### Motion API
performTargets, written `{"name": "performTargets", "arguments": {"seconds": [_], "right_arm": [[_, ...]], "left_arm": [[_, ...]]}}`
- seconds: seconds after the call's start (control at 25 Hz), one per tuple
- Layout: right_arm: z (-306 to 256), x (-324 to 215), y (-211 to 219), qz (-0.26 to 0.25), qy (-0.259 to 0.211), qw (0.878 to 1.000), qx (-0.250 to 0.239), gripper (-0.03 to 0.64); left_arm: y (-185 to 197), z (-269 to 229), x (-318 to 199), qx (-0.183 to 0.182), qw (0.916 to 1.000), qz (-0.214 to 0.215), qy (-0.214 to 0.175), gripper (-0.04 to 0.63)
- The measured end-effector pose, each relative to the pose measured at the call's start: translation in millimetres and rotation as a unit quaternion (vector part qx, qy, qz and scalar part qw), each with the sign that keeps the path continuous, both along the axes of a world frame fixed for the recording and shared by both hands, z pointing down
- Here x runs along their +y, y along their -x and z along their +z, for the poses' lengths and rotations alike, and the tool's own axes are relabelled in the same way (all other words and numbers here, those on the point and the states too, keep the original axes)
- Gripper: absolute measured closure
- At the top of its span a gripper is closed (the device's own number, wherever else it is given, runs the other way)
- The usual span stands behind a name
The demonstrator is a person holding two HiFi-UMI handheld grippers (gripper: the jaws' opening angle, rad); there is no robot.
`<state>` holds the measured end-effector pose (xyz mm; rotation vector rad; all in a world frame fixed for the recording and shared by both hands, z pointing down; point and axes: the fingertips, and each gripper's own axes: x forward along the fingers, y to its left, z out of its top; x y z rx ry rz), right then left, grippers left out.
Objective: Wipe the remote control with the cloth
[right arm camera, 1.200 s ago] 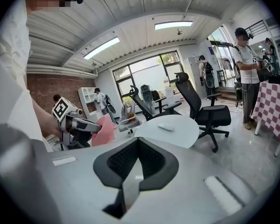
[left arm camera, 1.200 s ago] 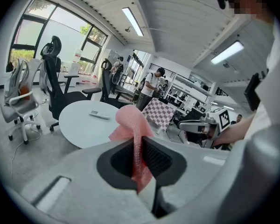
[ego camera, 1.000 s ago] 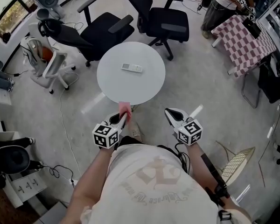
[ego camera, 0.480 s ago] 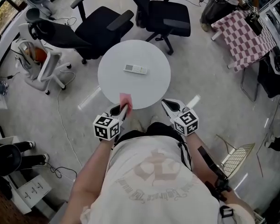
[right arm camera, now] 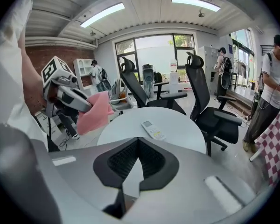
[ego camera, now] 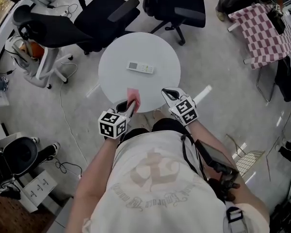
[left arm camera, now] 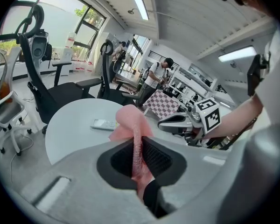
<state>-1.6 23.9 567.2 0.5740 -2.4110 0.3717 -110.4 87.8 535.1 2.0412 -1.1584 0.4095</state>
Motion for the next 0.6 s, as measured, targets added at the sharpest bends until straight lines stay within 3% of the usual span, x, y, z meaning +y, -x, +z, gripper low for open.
{"name": "performTargets", "arguments": {"seconds": [0.4,0.6], "right_arm": [[71,-74,29,-0.095,-0.007,0.992,0.083,0.601],[90,-96,34,-0.124,-0.009,0.989,0.085,0.580]], "left_arm": [[2,56,-79,-0.021,0.9971,0.005,0.073,0.565],[-8,78,-108,-0.027,0.9950,-0.001,0.096,0.565]]}}
